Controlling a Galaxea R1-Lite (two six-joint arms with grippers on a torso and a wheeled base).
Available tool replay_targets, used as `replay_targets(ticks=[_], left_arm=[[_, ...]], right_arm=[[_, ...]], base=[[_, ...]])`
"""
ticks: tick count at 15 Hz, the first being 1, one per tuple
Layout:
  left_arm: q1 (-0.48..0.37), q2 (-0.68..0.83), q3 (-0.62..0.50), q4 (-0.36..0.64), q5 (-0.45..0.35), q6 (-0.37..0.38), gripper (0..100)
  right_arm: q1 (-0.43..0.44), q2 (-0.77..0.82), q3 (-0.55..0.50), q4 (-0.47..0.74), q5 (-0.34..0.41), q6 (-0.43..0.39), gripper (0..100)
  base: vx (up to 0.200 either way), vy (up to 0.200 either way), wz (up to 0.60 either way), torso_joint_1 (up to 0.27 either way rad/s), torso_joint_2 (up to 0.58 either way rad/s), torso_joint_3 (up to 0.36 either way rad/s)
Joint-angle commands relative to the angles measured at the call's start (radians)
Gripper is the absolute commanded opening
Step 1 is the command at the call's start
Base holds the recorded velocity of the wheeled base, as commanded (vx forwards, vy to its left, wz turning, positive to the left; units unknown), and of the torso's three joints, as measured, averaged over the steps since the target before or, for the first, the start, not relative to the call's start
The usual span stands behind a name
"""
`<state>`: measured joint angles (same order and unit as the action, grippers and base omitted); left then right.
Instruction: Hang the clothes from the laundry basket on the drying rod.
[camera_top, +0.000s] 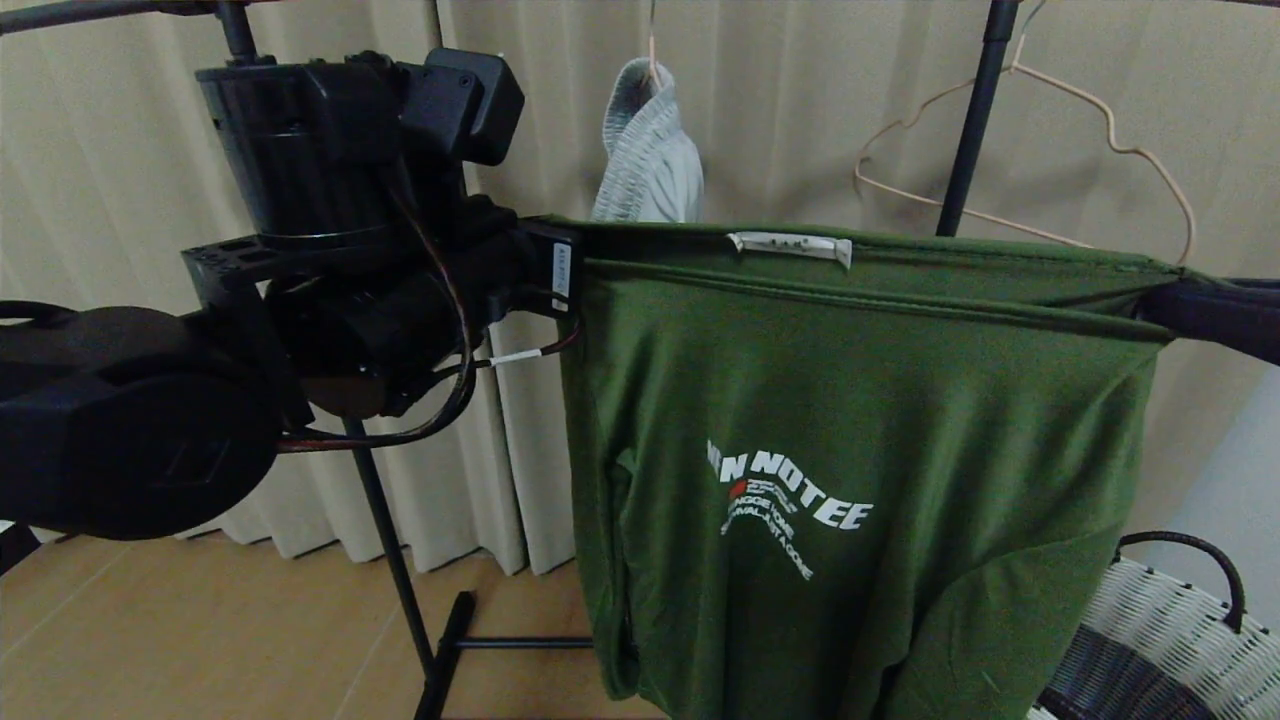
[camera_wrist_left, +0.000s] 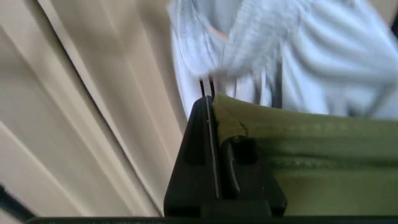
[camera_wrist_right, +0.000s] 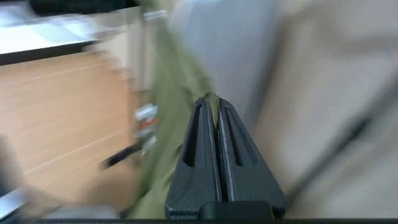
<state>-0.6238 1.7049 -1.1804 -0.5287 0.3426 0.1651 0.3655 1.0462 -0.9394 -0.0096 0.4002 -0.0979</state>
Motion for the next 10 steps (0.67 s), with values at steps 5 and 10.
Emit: replay_targets(ticks=[5, 10], left_arm=[[0.004, -0.268, 0.108, 0.280, -0.224, -0.006, 0], [0.001, -0.389, 0.206, 0.320, -0.470, 0.002, 0]], right_arm=[[-0.010, 0.230, 0.004, -0.273, -0.208, -0.006, 0], [-0.008, 0.417, -0.015, -0.590, -0.204, 0.006, 0]], base=[[0.000, 0.000, 0.00, 0.000, 0.00, 0.000], [0.000, 0.000, 0.00, 0.000, 0.00, 0.000]])
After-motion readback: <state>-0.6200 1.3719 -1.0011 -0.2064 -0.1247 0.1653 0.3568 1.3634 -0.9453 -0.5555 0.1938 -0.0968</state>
